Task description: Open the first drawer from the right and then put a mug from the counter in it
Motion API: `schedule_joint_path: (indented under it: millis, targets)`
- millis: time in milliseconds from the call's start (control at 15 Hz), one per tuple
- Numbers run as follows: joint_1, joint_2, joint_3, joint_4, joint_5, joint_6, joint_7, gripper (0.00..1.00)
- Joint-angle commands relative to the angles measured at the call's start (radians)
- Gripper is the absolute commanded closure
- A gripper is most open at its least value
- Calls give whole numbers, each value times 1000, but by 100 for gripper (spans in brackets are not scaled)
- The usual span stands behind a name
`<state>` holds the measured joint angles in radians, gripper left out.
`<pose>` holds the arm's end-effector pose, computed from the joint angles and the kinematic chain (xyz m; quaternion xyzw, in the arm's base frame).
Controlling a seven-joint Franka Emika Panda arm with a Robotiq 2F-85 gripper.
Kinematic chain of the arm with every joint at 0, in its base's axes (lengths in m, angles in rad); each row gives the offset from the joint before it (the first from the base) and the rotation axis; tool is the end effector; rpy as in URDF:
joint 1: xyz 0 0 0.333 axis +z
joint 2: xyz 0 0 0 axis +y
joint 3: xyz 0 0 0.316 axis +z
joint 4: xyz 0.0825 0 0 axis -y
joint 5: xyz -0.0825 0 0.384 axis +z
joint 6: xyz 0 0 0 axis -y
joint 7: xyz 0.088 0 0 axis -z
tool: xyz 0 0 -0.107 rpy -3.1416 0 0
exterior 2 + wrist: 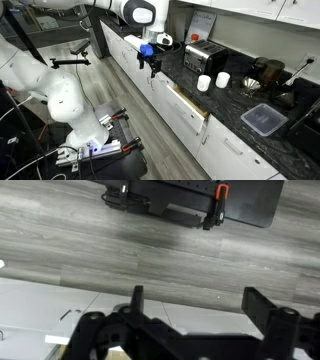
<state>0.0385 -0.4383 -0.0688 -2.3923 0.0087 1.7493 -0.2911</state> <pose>0.3919 -0.0124 0.4640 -0.9856 -0.1328 0.0984 0.0345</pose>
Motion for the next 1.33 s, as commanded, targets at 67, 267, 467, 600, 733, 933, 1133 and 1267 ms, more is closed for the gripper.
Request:
schedule_joint_path:
  millis: [67,267,467,600,733,933,1133,1267]
  targets:
    - [10,14,-11,-115,-7,255,-103,0]
    - [26,43,-29,-180,12,420,-205,0]
    - [34,112,-38,-236,-6,590,-289,0]
    - [37,170,-33,-263,-34,695,-336,0]
    - [21,236,-10,-286,-109,821,-347,0]
    - [7,337,11,-293,-238,1003,-329,0]
    - [5,429,21,-278,-311,1126,-326,0]
    - [2,479,27,-271,-346,1191,-327,0]
